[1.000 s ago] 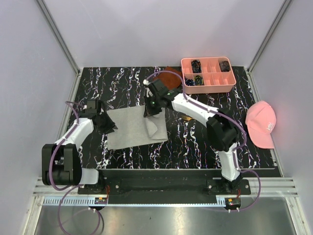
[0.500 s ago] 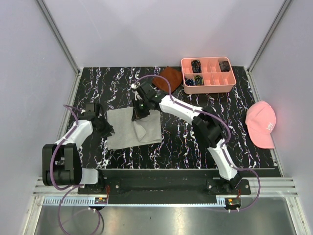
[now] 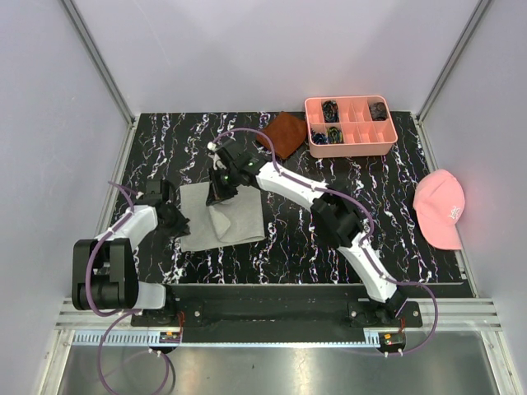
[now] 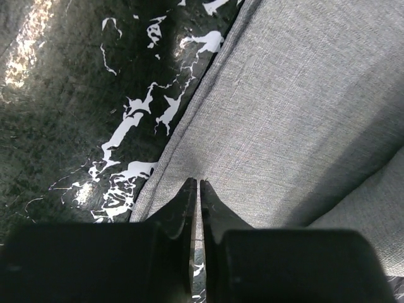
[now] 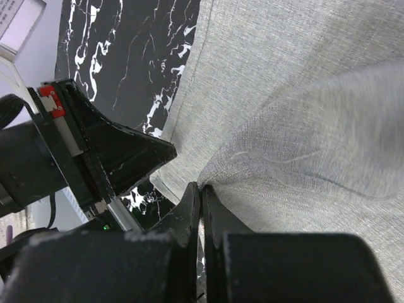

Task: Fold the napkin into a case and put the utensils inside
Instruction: Fold the rectangle-folded napkin at the center of the board.

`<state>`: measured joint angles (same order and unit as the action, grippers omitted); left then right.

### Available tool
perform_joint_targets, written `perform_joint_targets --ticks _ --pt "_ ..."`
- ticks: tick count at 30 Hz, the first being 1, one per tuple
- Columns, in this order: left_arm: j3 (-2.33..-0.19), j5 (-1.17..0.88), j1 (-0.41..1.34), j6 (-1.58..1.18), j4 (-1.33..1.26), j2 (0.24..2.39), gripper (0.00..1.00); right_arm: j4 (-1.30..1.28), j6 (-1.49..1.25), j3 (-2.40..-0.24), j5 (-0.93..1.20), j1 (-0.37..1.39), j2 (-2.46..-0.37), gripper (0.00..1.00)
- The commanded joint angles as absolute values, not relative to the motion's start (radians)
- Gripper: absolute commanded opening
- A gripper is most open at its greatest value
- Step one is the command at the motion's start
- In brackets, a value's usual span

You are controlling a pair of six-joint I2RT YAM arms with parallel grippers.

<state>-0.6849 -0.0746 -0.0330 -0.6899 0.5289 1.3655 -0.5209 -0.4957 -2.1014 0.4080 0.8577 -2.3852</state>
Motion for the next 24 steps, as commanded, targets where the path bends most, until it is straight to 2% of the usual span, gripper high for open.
perform_joint_targets --ticks 1,6,24 --pt "-0.680 -0.037 -0.037 -0.698 0.508 1.370 0.06 -0.495 -0.537 -2.183 0.462 0.873 -2.414 0.00" --pt "-0.669 -0.038 -0.037 -0.699 0.496 1.373 0.02 -0.462 -0.591 -2.209 0.495 0.877 -2.433 0.00" --pt "-0.644 -0.046 -0.038 -0.707 0.485 1.355 0.00 -0.410 -0.698 -2.325 0.569 0.885 -2.560 0.00"
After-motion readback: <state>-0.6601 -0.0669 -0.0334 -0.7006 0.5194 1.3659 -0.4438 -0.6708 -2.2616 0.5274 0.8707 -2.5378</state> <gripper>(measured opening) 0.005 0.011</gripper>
